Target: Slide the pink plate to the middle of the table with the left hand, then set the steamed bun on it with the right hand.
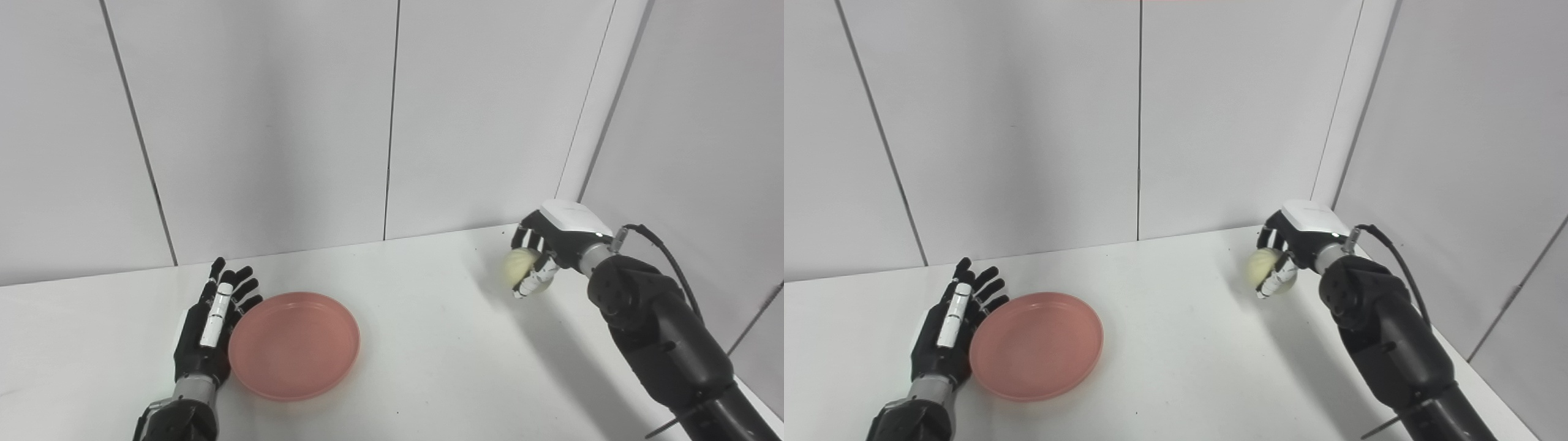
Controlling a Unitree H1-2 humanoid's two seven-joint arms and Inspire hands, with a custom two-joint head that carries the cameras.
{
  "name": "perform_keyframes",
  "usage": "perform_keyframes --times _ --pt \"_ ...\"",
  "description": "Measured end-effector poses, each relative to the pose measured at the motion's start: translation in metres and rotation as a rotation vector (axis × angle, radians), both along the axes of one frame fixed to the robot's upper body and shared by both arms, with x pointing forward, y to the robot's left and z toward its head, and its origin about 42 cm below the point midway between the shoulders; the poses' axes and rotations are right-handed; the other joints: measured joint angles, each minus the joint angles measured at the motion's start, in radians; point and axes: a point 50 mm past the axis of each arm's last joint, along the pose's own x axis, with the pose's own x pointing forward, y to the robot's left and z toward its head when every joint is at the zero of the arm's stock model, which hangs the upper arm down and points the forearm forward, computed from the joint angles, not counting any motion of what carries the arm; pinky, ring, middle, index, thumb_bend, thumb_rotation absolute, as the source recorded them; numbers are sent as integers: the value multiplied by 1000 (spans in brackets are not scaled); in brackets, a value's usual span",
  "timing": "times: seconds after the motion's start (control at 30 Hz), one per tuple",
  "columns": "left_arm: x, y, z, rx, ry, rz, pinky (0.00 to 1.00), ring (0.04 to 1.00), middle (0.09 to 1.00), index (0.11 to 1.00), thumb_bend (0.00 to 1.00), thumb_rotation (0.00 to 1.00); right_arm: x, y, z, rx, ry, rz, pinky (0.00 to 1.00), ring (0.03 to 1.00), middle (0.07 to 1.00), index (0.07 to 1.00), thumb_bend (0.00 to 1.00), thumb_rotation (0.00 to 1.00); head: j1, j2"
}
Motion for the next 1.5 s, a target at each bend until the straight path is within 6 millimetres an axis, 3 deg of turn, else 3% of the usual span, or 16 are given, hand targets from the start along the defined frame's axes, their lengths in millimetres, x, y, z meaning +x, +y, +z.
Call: perform_keyframes --times 0.23,0.37,0.43,0.7,0.87,0.9,1.03,1.37,1.5 --pt "0 -3 0 8 -5 -2 761 839 853 965 630 689 4 29 18 4 -46 61 281 374 457 511 528 0 46 -11" --pt "-1 -5 0 14 -6 -2 754 835 856 971 643 695 9 46 15 9 -31 92 306 397 462 511 527 0 69 -9" --pt "-1 -8 0 24 -8 -2 754 839 861 973 650 698 11 52 15 9 -26 113 296 381 449 519 526 0 115 -5" --pt "0 -23 -1 24 -7 5 721 815 844 951 664 692 21 68 14 4 -16 218 350 444 500 479 528 0 192 -5" --pt "0 -32 -1 32 -8 -7 733 815 842 944 672 667 27 84 14 29 -12 280 266 350 446 507 528 0 238 -9" --pt "1 -34 -1 30 -8 -3 730 812 837 946 675 659 27 87 13 30 -10 290 238 321 427 513 526 0 302 -11" --pt "1 -42 -1 25 -6 5 730 804 830 951 691 660 30 107 13 29 -17 360 213 304 424 513 527 0 345 -14" --pt "4 -54 -1 68 -13 11 692 795 821 943 688 664 33 140 12 73 -27 446 344 423 483 485 530 0 365 -21" --pt "4 -54 -1 64 -13 9 703 801 822 944 701 661 32 155 8 102 -18 487 334 418 486 482 530 0 368 -23"
